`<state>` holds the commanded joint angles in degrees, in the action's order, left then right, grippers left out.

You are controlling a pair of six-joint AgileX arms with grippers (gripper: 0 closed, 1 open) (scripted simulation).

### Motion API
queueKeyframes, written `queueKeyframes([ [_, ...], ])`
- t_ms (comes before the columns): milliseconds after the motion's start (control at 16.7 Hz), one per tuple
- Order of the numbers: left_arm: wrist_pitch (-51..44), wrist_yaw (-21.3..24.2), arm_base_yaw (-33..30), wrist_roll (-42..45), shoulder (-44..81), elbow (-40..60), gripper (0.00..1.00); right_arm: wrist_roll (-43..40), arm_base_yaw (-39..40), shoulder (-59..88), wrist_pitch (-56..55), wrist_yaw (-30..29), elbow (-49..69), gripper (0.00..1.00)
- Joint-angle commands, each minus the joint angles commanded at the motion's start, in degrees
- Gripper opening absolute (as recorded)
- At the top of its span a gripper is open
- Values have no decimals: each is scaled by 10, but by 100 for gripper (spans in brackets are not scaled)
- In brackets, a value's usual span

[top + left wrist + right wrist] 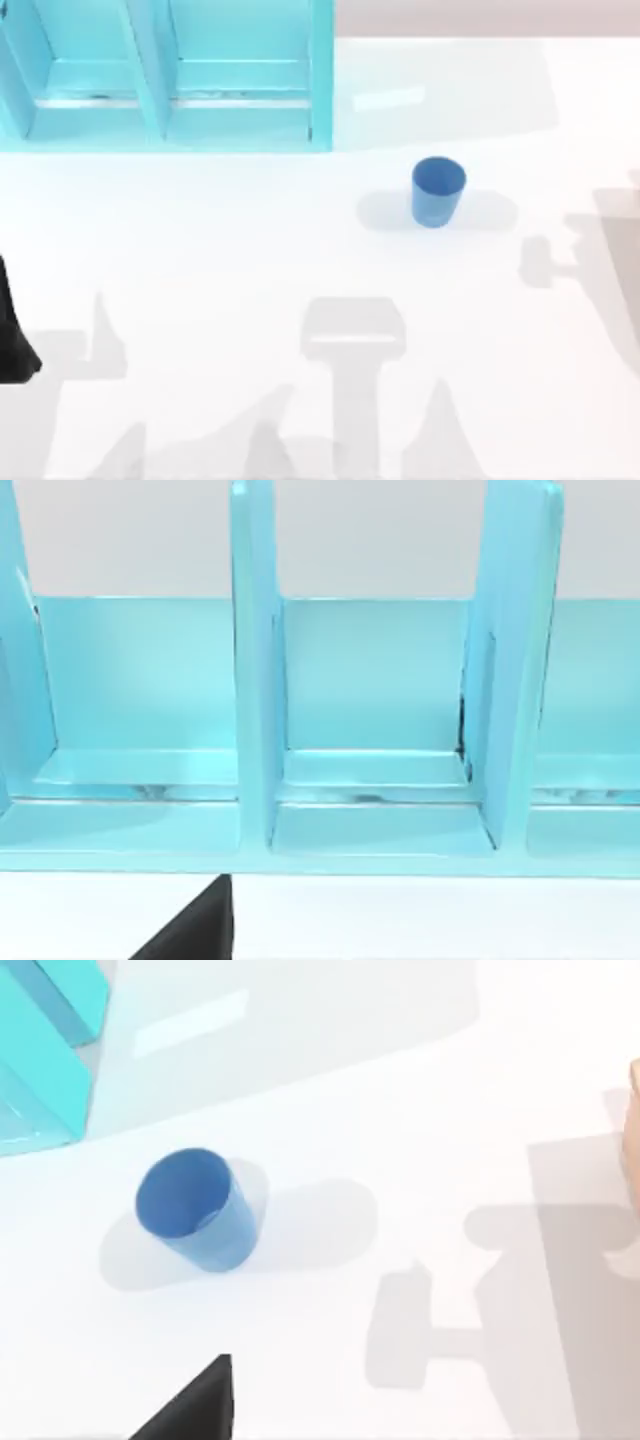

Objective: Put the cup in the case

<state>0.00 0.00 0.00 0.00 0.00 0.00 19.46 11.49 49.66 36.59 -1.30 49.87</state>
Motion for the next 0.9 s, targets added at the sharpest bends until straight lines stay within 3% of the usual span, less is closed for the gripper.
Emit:
queueKeyframes([
  [600, 0, 0, 0, 0, 0, 0, 100, 97, 121, 612, 305, -28, 594, 100],
  [900, 0, 0, 0, 0, 0, 0, 100, 106, 163, 818, 389, -42, 794, 100],
])
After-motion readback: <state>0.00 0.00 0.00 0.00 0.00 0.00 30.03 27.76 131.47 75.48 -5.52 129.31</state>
